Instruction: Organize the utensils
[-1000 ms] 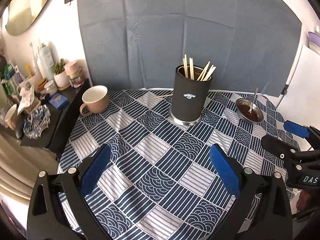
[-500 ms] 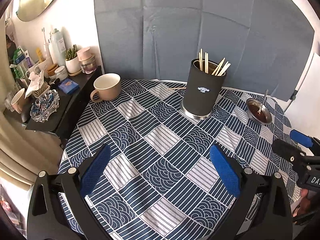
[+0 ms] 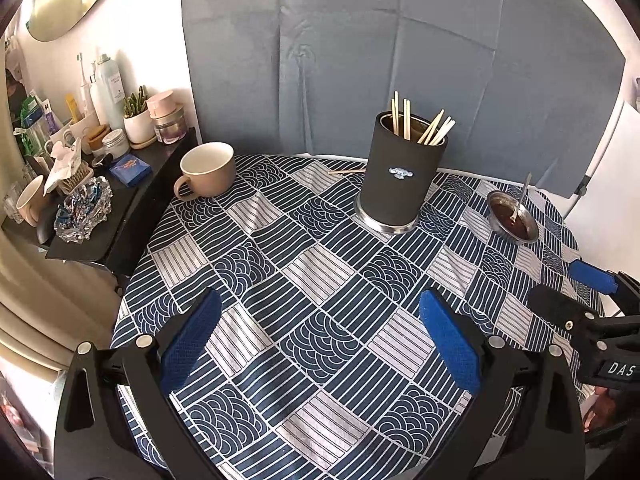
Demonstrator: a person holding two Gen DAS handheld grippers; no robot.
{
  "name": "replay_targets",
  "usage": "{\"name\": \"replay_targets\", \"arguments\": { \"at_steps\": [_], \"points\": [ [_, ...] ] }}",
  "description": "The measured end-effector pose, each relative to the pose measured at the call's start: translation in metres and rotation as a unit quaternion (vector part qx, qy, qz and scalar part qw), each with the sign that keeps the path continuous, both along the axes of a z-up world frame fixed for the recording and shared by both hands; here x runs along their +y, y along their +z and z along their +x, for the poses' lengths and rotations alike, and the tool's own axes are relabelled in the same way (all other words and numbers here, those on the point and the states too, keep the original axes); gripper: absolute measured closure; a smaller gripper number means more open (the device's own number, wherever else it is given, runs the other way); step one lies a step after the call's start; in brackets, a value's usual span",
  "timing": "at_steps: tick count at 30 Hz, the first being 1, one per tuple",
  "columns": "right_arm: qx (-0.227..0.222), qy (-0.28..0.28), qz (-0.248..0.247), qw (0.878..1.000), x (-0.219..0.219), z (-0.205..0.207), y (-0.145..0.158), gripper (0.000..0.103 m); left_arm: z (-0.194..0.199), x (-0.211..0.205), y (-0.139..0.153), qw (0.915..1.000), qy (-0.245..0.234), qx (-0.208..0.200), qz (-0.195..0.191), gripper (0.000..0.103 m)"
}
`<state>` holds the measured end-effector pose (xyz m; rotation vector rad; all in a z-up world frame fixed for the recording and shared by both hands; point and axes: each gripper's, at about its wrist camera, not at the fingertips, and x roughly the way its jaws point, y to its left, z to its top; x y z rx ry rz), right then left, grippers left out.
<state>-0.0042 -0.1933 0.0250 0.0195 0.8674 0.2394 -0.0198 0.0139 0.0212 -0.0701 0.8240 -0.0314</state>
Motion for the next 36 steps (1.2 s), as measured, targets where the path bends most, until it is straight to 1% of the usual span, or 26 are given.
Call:
{"name": "replay_targets", "arguments": {
  "at_steps": [4,11,18,36],
  "points": [
    [0.0,0.004,0.002,1.0,0.001,0.0,-0.001,0.008,0.0,-0.001,-0.001,1.0,-0.007,-0.001,-0.005,0.006],
    [0.007,-0.006,0.011,1.0,-0.006,0.001,-0.004,0.008,0.001,-0.005,-0.002,0.9998,-0.018,0.003,-0.003,0.006],
    [0.011,-0.003,0.014,1.0,-0.006,0.001,-0.005,0.008,0.003,-0.004,-0.007,0.9997,-0.018,0.017,-0.003,0.006],
    [0.017,-0.006,0.012,1.0,-0.005,0.001,-0.006,0.008,0.005,-0.002,-0.01,0.9994,-0.015,0.03,0.0,0.006]
  ]
}}
